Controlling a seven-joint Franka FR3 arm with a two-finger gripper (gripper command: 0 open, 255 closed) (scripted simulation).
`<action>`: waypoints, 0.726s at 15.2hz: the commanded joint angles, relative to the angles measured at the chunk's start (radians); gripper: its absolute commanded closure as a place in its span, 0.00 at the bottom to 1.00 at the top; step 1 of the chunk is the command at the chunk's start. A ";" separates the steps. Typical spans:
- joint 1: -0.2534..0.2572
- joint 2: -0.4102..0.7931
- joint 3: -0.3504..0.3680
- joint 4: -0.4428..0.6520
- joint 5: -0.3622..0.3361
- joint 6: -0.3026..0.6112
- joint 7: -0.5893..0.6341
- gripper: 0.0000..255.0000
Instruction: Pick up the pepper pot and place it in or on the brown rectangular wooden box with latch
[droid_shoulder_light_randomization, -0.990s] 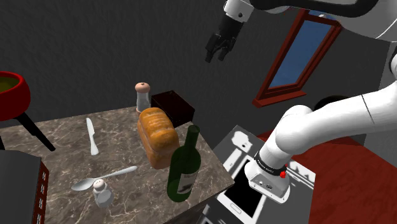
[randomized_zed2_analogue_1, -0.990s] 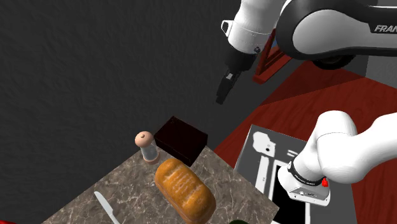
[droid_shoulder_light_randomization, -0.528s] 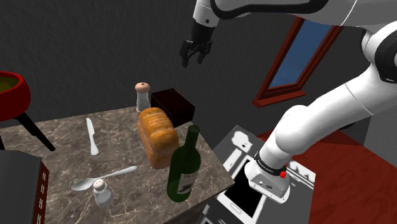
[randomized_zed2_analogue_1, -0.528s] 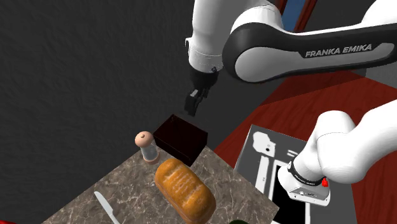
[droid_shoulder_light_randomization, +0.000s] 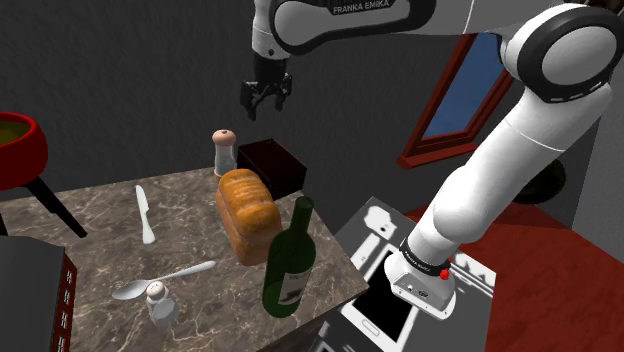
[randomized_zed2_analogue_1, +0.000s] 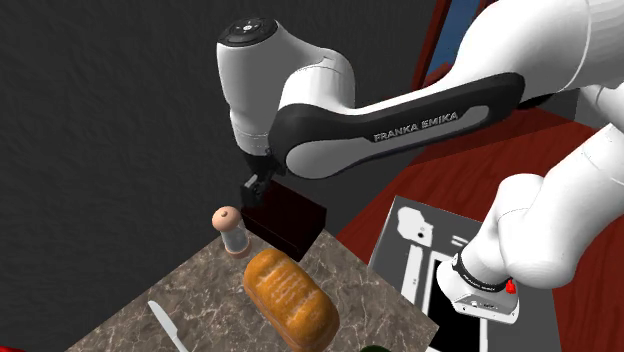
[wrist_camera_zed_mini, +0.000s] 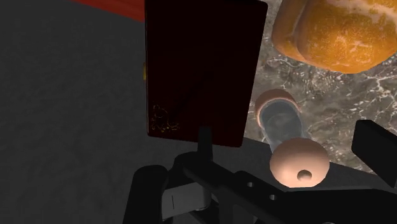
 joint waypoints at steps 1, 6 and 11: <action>0.007 0.088 0.018 0.064 -0.043 0.001 0.039 0.00; 0.051 0.311 0.037 0.254 -0.153 -0.032 0.126 0.00; 0.097 0.473 0.030 0.401 -0.222 -0.063 0.170 0.00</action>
